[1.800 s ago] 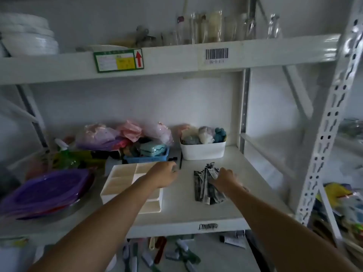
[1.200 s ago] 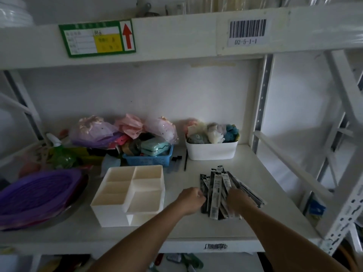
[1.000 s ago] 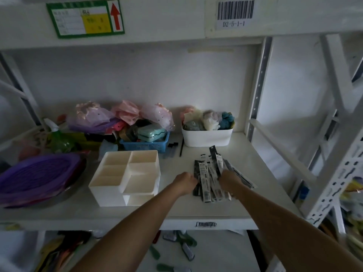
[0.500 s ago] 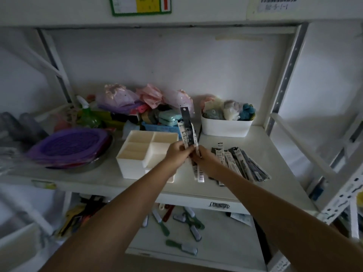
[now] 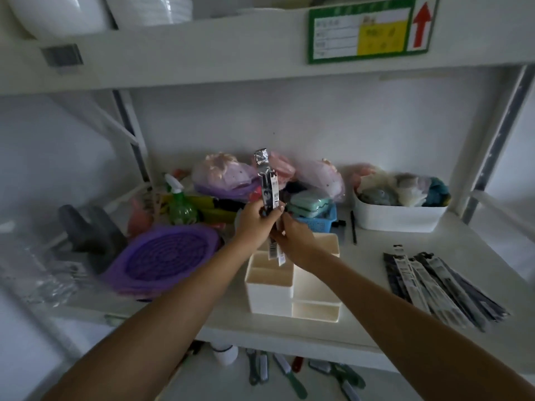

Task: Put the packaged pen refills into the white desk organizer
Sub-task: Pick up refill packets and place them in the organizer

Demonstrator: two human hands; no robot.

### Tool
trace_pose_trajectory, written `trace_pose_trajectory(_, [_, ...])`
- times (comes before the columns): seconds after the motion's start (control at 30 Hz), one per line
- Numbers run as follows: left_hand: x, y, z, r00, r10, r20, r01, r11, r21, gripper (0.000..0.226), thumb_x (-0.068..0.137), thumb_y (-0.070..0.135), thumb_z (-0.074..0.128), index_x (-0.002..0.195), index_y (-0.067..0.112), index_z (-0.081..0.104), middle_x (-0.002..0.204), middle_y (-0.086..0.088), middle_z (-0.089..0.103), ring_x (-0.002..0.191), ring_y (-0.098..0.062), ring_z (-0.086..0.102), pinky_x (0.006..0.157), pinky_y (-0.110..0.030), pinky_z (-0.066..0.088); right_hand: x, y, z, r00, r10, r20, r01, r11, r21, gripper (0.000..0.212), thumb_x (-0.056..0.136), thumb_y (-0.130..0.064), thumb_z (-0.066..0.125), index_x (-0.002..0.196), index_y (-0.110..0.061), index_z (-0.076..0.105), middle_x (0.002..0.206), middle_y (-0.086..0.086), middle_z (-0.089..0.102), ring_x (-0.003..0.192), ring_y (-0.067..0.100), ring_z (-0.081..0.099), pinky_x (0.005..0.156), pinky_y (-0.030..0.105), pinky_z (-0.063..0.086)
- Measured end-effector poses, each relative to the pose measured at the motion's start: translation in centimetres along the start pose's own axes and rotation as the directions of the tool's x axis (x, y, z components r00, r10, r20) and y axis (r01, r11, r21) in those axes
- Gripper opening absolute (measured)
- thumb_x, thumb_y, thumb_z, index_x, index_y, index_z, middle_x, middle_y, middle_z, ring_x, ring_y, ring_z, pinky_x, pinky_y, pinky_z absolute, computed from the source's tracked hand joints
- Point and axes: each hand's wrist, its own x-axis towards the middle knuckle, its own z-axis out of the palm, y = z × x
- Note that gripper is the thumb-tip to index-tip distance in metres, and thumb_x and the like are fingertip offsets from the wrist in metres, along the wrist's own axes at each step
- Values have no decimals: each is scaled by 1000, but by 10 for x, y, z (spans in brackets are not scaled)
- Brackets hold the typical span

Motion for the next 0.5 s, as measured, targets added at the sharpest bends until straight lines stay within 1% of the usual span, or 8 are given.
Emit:
trace_pose_trajectory(0.07, [16,-8,-12,1000,-11,18,11,1000,-18,33,85,28,61,103,0,65,106,-22,70,98,-32,64,85,-36,51,14,-6,7,1000,-9,-29,11,999,39,34,88,-14,54,119,-4,48,106,20,66,91,37,63,68,30,43])
trace_pose_trajectory(0.1, [24,-12,-16,1000,-11,22,11,999,-39,28,88,22,60,104,0,64,107,-22,69,97,-31,64,82,-30,51,19,-6,10,1000,0,-31,2,999,53,37,86,-13,57,122,-6,48,108,19,66,92,36,64,71,33,47])
trace_pose_trajectory(0.17, [38,-19,-22,1000,3,15,-2,998,-64,23,89,14,59,103,-3,63,107,-23,69,89,-23,63,68,-12,49,26,-6,14,998,37,-42,-35,998,46,39,86,-13,58,124,-10,50,115,17,65,97,34,64,81,38,49])
trace_pose_trajectory(0.2, [42,-22,-23,1000,6,11,-6,998,-65,22,88,13,59,102,-4,63,106,-23,69,86,-20,61,64,-10,47,28,-3,16,996,63,-64,-60,997,43,39,86,-11,57,124,-12,51,118,16,64,99,33,63,84,39,48])
trace_pose_trajectory(0.33, [54,-41,-21,999,27,18,-27,999,-29,17,89,12,57,93,-3,64,101,-24,70,89,-27,65,63,-20,47,29,9,19,965,184,-187,-172,982,80,38,86,0,49,123,-11,53,124,15,59,106,31,59,90,43,51])
trace_pose_trajectory(0.43, [59,-48,-19,998,13,59,-11,999,-44,18,91,15,55,79,2,56,94,-31,69,85,-40,67,63,-38,53,23,23,19,934,245,-260,-243,969,39,36,86,2,46,120,-9,54,121,14,61,105,30,59,82,34,49])
trace_pose_trajectory(0.47, [60,-48,-19,997,28,79,-25,999,-42,19,91,15,55,78,1,55,92,-32,68,83,-41,67,64,-42,54,20,28,18,925,268,-268,-270,962,30,37,86,2,45,120,-10,54,121,13,61,104,29,59,79,32,47])
trace_pose_trajectory(0.5, [62,-48,-19,994,56,98,-53,998,-39,20,92,16,54,78,1,55,91,-30,68,81,-38,67,64,-41,55,18,33,17,911,300,-283,-304,952,32,37,86,1,44,119,-12,55,121,12,60,104,28,59,77,30,46])
